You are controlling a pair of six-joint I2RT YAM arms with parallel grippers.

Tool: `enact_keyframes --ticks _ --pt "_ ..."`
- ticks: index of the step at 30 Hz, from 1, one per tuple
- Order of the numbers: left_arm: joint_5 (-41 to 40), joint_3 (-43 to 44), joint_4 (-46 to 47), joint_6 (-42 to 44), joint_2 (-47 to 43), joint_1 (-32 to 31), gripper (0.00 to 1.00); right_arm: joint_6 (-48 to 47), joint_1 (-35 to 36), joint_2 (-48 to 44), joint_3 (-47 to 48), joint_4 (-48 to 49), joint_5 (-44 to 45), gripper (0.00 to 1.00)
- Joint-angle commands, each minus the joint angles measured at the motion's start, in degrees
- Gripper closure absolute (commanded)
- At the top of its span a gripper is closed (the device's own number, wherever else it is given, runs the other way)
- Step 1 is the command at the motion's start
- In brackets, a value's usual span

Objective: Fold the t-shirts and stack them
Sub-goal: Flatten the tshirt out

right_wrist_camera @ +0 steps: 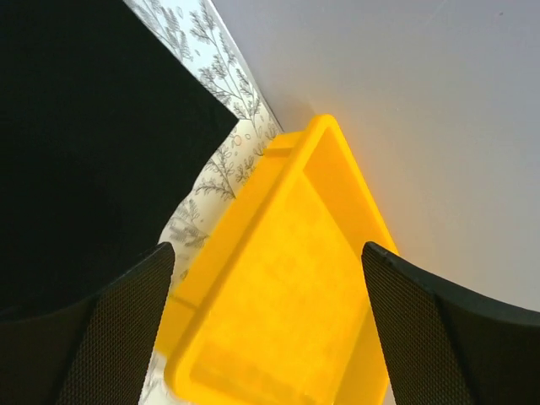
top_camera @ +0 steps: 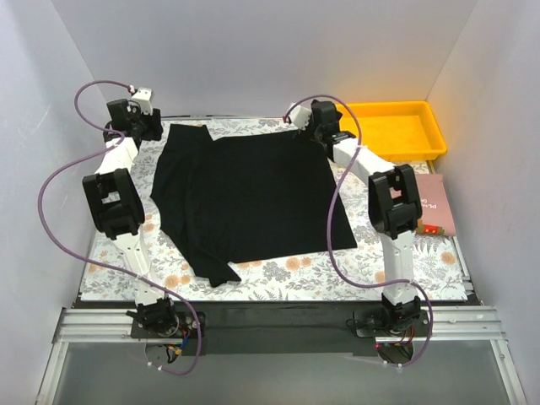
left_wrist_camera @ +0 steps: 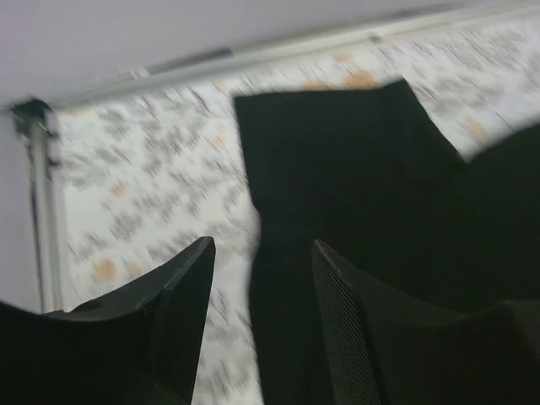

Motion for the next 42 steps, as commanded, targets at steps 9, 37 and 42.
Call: enact_keyframes --ticks 9,37,42 --pt "10.82 -23.89 -39.72 9.23 -27.02 -0.07 0.58 13.47 0.16 -16.54 -3.81 -41.12 -25.48 0.11" --pt "-15.65 -7.24 -40.94 12.58 -1.55 5.46 0.78 15.13 -4.77 -6.18 -11.66 -44.48 -21.28 0.42" --pt "-8.11 -1.31 -44.21 13.27 -5.21 5.2 0.69 16.01 -4.85 -8.01 -8.14 -44.91 -22.24 0.41"
